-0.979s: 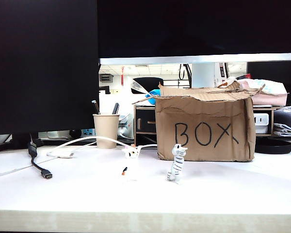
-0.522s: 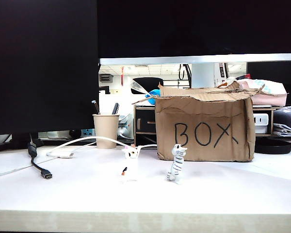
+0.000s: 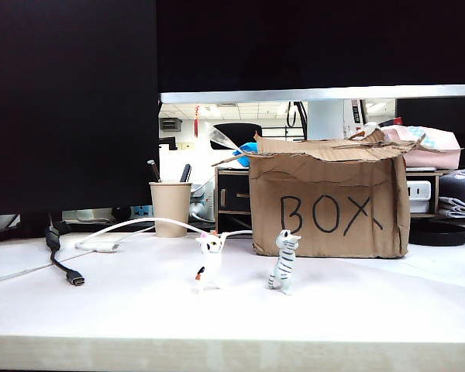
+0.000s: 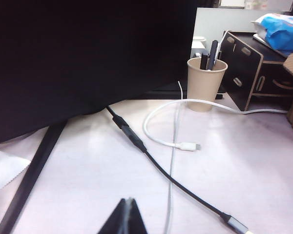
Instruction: Put the doll that is least similar in size compared to the others into the paper box.
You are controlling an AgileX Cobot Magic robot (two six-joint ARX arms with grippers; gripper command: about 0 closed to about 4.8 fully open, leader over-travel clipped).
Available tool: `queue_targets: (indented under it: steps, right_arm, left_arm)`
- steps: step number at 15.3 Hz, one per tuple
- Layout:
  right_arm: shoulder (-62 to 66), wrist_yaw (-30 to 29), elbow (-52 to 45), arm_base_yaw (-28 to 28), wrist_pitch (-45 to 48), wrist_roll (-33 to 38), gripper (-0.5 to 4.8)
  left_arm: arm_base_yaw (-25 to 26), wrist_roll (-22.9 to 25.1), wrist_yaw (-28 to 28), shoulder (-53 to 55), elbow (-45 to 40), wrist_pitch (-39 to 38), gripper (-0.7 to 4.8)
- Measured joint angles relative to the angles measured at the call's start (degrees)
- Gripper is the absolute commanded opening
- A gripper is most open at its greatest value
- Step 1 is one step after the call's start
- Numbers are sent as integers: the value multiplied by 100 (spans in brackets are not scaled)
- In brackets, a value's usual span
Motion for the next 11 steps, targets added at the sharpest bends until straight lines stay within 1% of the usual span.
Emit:
queue_targets:
  steps: [3,4,9,11]
  right_arm:
    - [-4,15,4,28,144,-896,-5]
    - [-4,24,4,170,168,-1244,-5]
    - [-4,-17,4,704,295,-1346,-5]
    - [-4,-11,4,839,289,-1239,-5]
  left_arm:
    - [0,0,-2,0,0,0,-5]
    - [0,0,0,0,0,0,-5]
    - [0,0,-2,0,0,0,-5]
    - [0,0,-2,0,0,0,-5]
